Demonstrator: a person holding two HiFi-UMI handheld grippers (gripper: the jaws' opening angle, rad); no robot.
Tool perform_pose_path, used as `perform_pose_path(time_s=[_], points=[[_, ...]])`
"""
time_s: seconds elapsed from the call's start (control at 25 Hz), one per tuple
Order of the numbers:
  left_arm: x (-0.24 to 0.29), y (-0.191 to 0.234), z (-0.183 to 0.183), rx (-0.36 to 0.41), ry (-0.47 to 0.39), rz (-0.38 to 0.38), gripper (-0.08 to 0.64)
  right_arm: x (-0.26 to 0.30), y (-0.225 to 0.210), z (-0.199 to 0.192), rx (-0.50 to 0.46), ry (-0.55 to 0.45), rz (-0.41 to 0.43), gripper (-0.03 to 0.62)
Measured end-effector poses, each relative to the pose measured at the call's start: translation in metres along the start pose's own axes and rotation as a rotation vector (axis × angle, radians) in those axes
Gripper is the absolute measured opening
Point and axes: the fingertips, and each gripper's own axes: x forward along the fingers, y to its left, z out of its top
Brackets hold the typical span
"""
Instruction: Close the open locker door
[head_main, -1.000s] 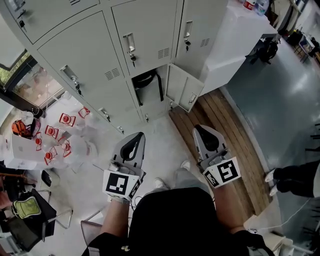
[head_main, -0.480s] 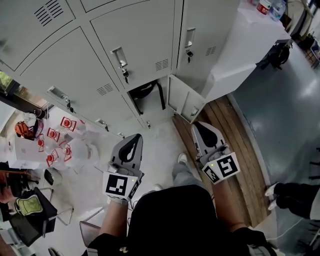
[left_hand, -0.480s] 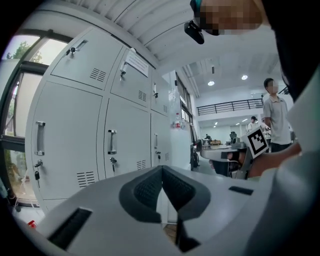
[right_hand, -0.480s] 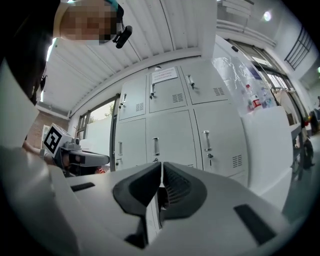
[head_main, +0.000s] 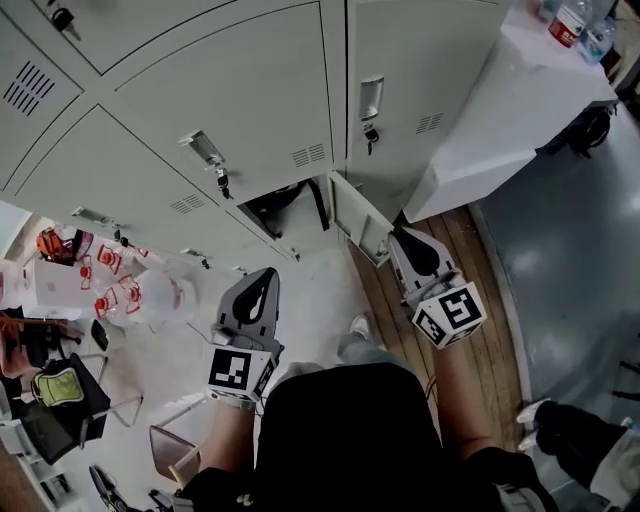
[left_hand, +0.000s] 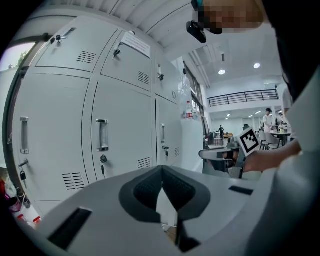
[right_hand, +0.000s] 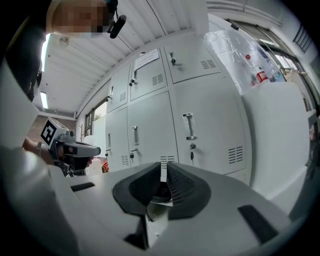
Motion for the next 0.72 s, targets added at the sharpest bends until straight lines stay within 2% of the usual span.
perform_pose_path(time_s=[0.16, 0.4, 0.56, 0.72], points=[[0.016, -0.007, -0.015, 0.000, 0.050, 0.039, 0.021, 0.007, -0.041, -0.018, 0.027, 0.043, 0.011, 0.035], [0.032, -0.011, -0.034, -0.009, 0.115, 0.056, 0.021, 0.010, -0.082, -0.053, 0.089, 0.117, 0.005, 0.041], [0.041, -0.012, -0.044, -0.019, 0.153, 0.052, 0.021, 0.008, -0.094, -0.083, 0.128, 0.185, 0.001, 0.101], [0.045, -0.015, -0.054, -0.023, 0.181, 0.028, 0.021, 0.001, -0.095, -0.114, 0.154, 0.246, -0.019, 0.133]])
